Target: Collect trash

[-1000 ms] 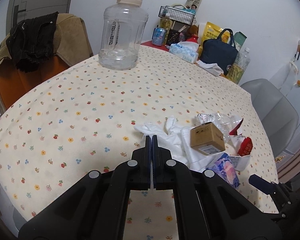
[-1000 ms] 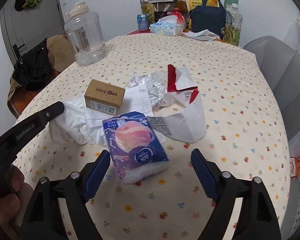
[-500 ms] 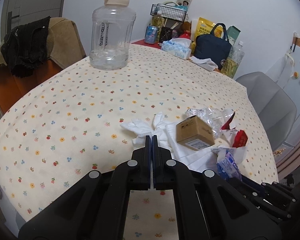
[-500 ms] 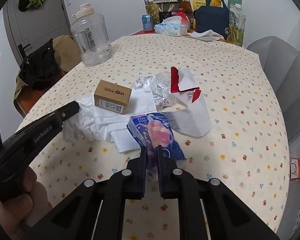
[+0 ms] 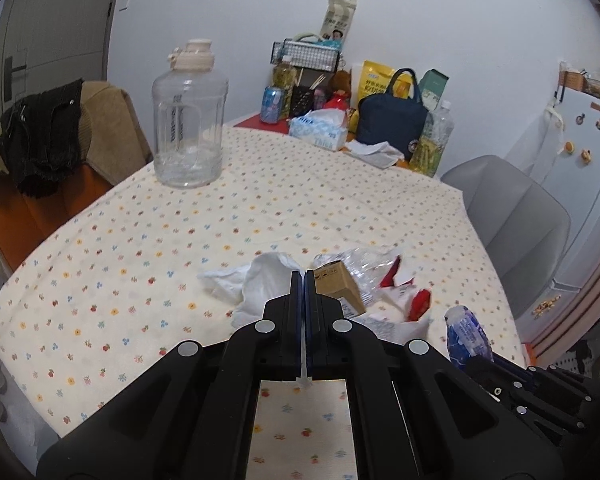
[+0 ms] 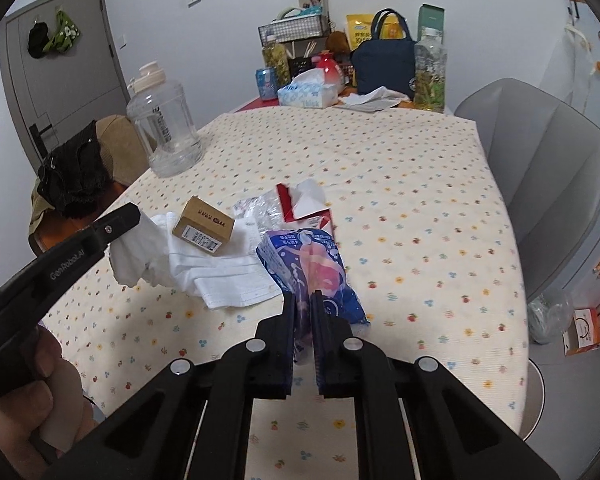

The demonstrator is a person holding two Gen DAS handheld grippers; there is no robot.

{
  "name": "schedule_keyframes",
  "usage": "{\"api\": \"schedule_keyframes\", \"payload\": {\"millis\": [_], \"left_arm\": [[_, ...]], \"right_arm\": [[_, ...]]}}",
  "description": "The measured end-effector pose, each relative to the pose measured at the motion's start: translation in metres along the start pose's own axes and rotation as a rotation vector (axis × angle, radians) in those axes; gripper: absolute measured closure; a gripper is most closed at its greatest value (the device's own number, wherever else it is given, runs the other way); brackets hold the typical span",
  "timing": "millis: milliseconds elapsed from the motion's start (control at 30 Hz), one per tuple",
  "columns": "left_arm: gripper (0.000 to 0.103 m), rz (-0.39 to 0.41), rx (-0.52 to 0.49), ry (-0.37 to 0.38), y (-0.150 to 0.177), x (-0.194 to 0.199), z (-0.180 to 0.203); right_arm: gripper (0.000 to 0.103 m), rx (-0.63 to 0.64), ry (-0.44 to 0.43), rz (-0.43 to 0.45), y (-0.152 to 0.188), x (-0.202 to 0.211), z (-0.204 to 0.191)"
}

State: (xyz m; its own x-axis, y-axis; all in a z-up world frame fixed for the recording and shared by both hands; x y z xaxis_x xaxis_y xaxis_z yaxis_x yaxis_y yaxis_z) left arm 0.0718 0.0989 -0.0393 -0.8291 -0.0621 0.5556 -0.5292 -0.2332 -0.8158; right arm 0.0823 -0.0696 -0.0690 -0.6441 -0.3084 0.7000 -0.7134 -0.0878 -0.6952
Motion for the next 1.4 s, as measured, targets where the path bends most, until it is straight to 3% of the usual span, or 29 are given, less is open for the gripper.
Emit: {"api": "schedule_keyframes", "payload": {"millis": [333, 533, 1400], "left_arm": [[0.101, 0.085, -0.076, 0.089, -0.032, 0.022, 0.068], [0.101, 0.096, -0.114, 0.137, -0.039, 0.024, 0.105], [0.101, -0.027, -0.328, 0.325, 0.019, -0.007, 0.278]], "right_arm": [[0.094, -0.078, 0.061, 0.082, -0.010, 0.043, 0.049], [0.094, -0.129, 0.099, 0.114, -0.012, 0.061, 0.081], [0.094, -0.352, 0.290, 0.170, 0.029, 0.116, 0.229]]}}
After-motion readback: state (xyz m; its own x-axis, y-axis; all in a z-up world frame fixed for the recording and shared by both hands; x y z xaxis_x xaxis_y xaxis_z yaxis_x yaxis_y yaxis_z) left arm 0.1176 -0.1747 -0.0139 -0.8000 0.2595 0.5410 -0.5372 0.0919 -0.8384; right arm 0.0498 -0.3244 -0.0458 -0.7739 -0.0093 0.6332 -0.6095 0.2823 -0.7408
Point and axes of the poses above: each gripper's, at about its wrist camera, not at the fingertips, and x roughly against the way its jaws point, z to its right, y to its underside, the point moved 5 cm from there along -x, roughly the way its jaws point, and after that the axes turned 2 degrees about -x, right-handed, at the moved point
